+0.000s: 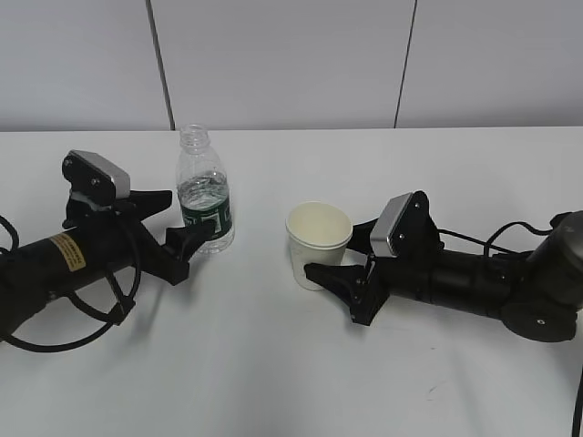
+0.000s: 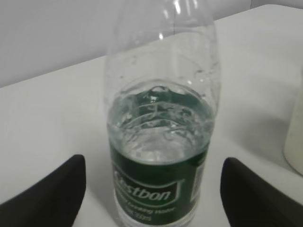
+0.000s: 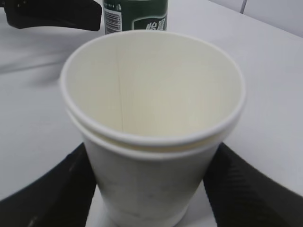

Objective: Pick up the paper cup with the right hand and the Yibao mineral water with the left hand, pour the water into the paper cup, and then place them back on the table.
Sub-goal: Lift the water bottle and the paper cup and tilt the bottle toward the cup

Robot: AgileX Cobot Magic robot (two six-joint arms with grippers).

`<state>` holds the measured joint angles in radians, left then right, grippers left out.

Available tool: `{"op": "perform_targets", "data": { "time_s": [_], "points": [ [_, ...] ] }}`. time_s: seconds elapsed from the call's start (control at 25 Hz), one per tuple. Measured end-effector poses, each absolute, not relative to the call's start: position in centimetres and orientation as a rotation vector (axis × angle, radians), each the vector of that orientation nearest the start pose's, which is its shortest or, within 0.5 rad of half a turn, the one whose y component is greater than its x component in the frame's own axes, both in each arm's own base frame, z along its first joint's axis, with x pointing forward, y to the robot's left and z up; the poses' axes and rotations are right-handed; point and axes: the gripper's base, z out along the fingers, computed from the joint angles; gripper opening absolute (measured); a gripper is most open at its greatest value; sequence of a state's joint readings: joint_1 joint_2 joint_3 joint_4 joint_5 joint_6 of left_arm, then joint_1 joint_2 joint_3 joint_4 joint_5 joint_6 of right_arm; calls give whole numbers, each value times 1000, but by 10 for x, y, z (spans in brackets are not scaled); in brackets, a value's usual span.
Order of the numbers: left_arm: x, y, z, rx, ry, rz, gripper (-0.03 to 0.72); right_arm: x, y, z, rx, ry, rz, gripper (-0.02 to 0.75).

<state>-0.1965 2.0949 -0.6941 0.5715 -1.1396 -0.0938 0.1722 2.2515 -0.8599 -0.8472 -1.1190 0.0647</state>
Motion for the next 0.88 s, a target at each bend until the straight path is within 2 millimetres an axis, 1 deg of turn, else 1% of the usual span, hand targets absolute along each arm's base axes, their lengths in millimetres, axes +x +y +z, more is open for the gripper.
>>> {"op": "perform_targets", "data": {
  "time_s": [0.12, 0.32, 0.52, 0.68, 0.76, 0.88],
  "points": [
    [321, -118, 90, 693, 1670, -503, 541, 342, 122, 58, -970, 1605, 560, 500],
    [331, -128, 80, 691, 1670, -511, 542, 342, 122, 58, -970, 1605, 560, 500],
    [343, -131, 76, 665, 1660, -504, 542, 342, 122, 58, -969, 1606, 560, 500],
    [348, -132, 78, 651, 1651, -496, 540, 342, 122, 58, -969, 1606, 560, 500],
    [348, -132, 78, 649, 1650, -495, 528, 342, 122, 58, -968, 1604, 561, 500],
    [347, -132, 78, 661, 1647, -500, 487, 342, 122, 58, -968, 1604, 560, 500]
  ]
}}
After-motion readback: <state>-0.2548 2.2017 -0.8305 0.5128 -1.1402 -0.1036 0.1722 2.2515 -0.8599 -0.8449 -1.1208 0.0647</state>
